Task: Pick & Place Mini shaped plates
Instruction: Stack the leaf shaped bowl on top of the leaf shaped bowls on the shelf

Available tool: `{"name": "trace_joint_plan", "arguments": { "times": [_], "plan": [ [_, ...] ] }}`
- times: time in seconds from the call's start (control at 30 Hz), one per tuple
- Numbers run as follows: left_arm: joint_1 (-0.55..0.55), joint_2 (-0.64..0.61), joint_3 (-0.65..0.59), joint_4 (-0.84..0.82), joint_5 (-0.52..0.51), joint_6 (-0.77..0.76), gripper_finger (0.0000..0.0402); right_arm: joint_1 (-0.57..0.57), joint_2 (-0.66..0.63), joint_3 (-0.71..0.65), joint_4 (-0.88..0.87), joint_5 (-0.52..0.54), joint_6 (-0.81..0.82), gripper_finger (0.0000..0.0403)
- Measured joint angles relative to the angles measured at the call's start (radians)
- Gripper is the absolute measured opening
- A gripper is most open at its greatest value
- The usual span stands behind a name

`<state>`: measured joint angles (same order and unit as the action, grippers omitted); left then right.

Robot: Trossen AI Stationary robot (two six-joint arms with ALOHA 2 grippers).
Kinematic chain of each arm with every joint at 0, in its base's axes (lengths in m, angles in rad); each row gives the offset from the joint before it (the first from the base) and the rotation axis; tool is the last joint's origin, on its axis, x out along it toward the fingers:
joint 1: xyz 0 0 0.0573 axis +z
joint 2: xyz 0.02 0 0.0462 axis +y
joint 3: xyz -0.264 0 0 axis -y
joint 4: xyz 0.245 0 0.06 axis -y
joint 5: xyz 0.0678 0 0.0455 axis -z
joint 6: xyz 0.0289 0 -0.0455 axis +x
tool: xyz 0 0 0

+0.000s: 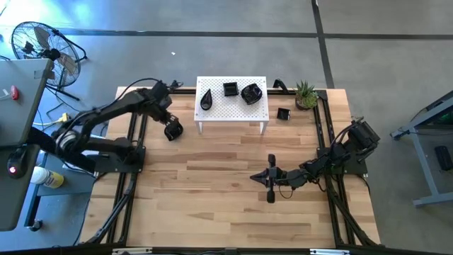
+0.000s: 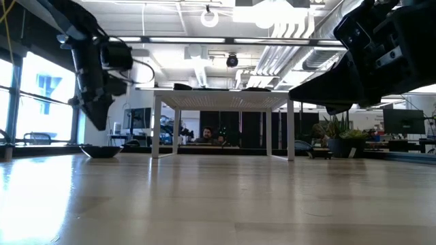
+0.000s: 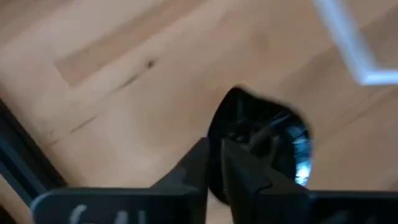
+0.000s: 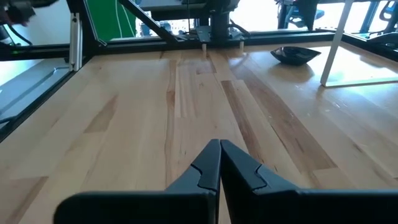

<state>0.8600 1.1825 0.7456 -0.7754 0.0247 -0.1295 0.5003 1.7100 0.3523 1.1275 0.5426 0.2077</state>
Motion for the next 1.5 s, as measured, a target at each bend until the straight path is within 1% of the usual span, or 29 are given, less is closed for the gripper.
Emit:
{"name": "trace_joint_plan", "arguments": {
  "times": [0.1,0.23,0.3,0.4,0.5,0.63,0.93,1.13,1.23,1.4,1.5],
  "plan": [
    [-0.003,0.072,0.000,0.001,-0.007,0.038,0.0070,0.000,0.000,0.000,0.000,0.000,0.000,0.0002],
    [-0.003,0.145,0.000,0.039,0.019,0.086,0.0109,0.000,0.000,0.000,0.000,0.000,0.001,0.0003],
    [-0.003,0.167,0.000,0.057,0.019,0.110,0.0118,0.000,0.000,0.000,0.000,0.000,0.001,0.0006],
    [-0.003,0.190,0.000,0.078,0.015,0.136,0.0121,0.000,0.000,0.000,0.000,0.000,0.001,0.0006],
    [-0.003,0.207,0.000,0.071,0.008,0.151,0.0115,0.000,0.000,0.000,0.000,0.000,0.002,0.0002],
    [-0.003,0.230,0.000,0.070,0.011,0.157,0.0094,0.000,0.000,0.000,0.000,0.000,0.002,0.0003],
    [-0.003,0.237,0.000,0.068,0.038,0.195,0.0007,0.000,0.000,0.000,0.000,0.000,0.002,0.0002],
    [-0.003,0.227,0.000,0.055,0.038,0.195,0.0003,0.000,0.000,0.000,-0.001,0.000,0.018,0.0006],
    [-0.003,0.202,0.009,0.009,0.037,0.179,0.0002,0.000,0.000,0.000,-0.001,0.000,0.020,0.0004],
    [-0.010,0.100,0.034,-0.125,0.048,0.112,0.0001,0.000,0.000,0.000,-0.001,0.000,0.020,0.0003],
    [-0.069,0.012,0.037,-0.158,0.073,0.053,0.0001,0.000,0.000,0.000,-0.001,-0.001,0.020,0.0005]
  ]
}}
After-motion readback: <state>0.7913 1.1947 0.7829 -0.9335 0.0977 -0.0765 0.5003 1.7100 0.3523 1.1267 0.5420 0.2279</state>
